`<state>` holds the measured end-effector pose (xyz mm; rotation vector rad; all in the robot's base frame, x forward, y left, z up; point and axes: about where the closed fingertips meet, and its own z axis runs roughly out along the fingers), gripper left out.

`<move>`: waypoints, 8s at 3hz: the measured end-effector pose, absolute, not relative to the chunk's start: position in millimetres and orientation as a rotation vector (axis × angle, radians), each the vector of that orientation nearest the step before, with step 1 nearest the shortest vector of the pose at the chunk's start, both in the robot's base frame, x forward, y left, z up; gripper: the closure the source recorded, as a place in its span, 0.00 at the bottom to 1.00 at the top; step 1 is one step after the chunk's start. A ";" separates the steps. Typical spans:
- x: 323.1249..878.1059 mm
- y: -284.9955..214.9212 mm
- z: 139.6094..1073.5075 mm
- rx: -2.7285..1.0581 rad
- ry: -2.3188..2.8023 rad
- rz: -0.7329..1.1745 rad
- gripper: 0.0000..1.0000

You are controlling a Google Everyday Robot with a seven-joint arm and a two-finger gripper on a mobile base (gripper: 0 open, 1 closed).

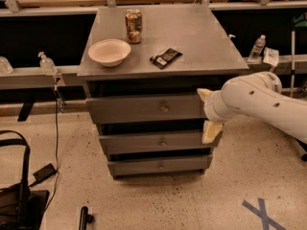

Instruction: Open top drawer

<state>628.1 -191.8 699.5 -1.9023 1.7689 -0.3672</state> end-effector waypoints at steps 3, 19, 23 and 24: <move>714.2 -196.3 649.9 -1.900 1.819 -0.236 0.00; 545.7 -206.9 673.5 -2.187 1.827 0.114 0.45; 527.5 -218.8 738.8 -2.041 1.810 0.048 0.00; 529.5 -219.0 741.6 -2.036 1.806 0.042 0.00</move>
Offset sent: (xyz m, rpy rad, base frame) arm 0.0989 -0.0100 -0.0402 0.0767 0.0601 -0.0115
